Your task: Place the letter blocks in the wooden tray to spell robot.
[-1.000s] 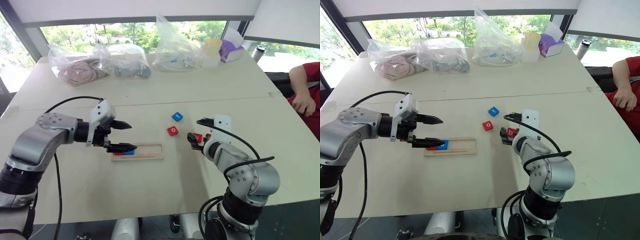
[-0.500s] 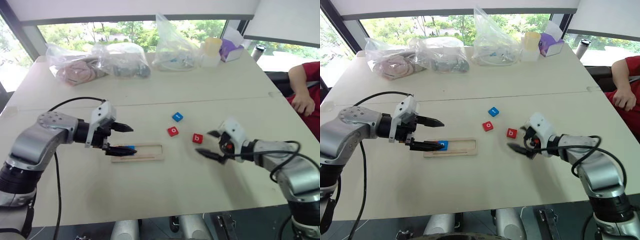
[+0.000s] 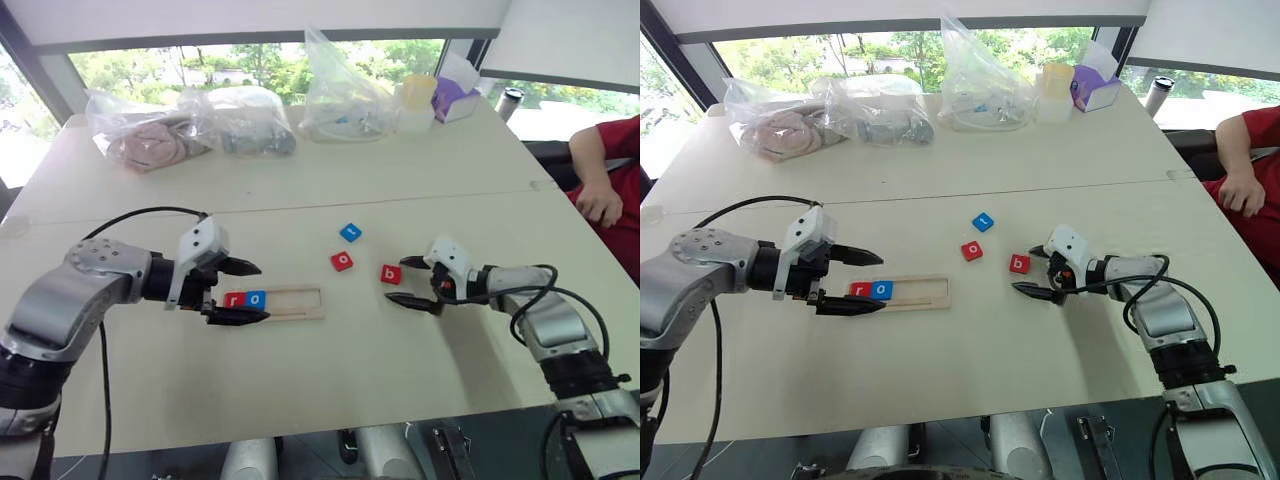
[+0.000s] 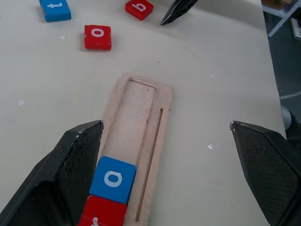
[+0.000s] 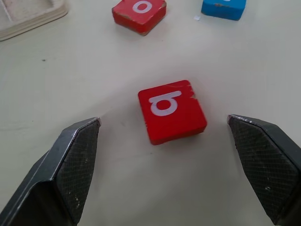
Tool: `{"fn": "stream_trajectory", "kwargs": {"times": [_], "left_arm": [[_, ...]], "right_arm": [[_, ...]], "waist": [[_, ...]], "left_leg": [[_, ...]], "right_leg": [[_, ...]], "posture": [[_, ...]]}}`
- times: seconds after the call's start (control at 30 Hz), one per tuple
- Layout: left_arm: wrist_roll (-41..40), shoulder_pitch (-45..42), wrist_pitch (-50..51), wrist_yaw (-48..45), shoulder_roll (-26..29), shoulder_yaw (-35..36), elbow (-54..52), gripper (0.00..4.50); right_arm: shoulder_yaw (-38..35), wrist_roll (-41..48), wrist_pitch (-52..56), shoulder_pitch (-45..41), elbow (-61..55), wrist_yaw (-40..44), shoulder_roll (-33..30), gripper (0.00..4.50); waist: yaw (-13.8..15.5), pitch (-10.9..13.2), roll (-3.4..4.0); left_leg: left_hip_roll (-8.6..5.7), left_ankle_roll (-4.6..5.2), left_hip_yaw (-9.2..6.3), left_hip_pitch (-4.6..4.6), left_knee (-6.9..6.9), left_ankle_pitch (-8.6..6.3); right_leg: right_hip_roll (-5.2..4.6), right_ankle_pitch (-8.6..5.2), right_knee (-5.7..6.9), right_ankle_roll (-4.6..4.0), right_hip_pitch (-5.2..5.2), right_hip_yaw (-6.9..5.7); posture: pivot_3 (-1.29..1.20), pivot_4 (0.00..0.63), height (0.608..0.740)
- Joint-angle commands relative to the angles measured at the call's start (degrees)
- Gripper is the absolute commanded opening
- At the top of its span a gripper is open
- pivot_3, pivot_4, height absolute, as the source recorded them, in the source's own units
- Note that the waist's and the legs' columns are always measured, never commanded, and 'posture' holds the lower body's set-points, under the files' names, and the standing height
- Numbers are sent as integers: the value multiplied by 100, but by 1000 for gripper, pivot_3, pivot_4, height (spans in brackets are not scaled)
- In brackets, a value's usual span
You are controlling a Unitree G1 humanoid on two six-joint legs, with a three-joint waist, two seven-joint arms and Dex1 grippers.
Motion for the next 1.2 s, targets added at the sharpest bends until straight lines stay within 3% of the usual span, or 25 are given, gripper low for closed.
{"fn": "stream_trajectory", "kwargs": {"times": [0.03, 0.1, 0.27, 0.4, 0.47, 0.57, 0.7, 0.93, 1.2], "left_arm": [[-68, 40, -7, 93, 53, 189, -163, 4500], [-50, 124, -27, 119, 93, 230, -140, 4500], [-52, 266, -39, 193, 141, 363, -95, 4500], [27, 378, -134, 191, 218, 435, 74, 4500], [217, 517, -294, 154, 432, 560, 393, 4500], [606, 814, -805, -8, 879, 699, 926, 4500], [502, 993, -865, -131, 1086, 1025, 1048, 4500], [403, 1321, -694, 97, 978, 1290, 685, 4500], [168, 1884, -338, 455, 770, 1730, 84, 4500]], "right_arm": [[-56, -10, -258, -189, 295, 64, 116, 4211], [-64, 15, -263, -238, 365, 99, 168, 3613], [-74, 42, -205, -259, 303, 144, 195, 1125], [-73, 81, -97, -355, 28, 120, 238, 1131], [78, 257, 239, -526, -687, 225, 327, 1131], [508, 284, 803, -858, -1477, 262, 572, 1131], [1153, -224, 847, -1140, -1473, -105, 1079, 1131], [1939, -751, 969, -1405, -1237, -439, 1771, 1131], [2402, -987, 1111, -1368, -1333, -380, 1925, 1131]], "waist": [[-4, 0, 0], [-3, 0, 0], [2, 0, 0], [3, 0, 0], [-23, 0, 1], [-116, 1, 3], [-58, 0, 0], [31, 0, 1], [9, -2, -3]], "left_leg": [[0, 0, 0, 0, 0, 0], [0, 0, 0, 1, 0, 0], [1, 0, 0, 2, 0, 0], [0, 0, 2, 2, 1, 0], [0, 0, 5, 3, 1, 0], [6, 0, 8, 7, -1, 0], [15, 0, -3, 16, -5, 0], [3, -3, 19, -8, 2, 1], [8, -3, 19, -6, 0, 1]], "right_leg": [[0, 0, 0, 0, -1, 0], [1, 1, 2, 0, -1, 2], [2, 1, 6, 0, -3, 2], [1, 1, 6, 0, -2, 6], [2, 2, 8, -1, -5, 8], [11, 8, 28, -6, -25, 17], [20, 4, 41, -13, -24, 6], [-7, 13, 14, -27, -27, 14], [2, 15, 16, -24, -28, 17]], "posture": [[0, 150, 740], [0, 150, 740], [0, 150, 740], [0, 150, 740], [0, 150, 740], [0, 150, 740], [0, 150, 740], [0, 150, 740], [0, 150, 740]]}}
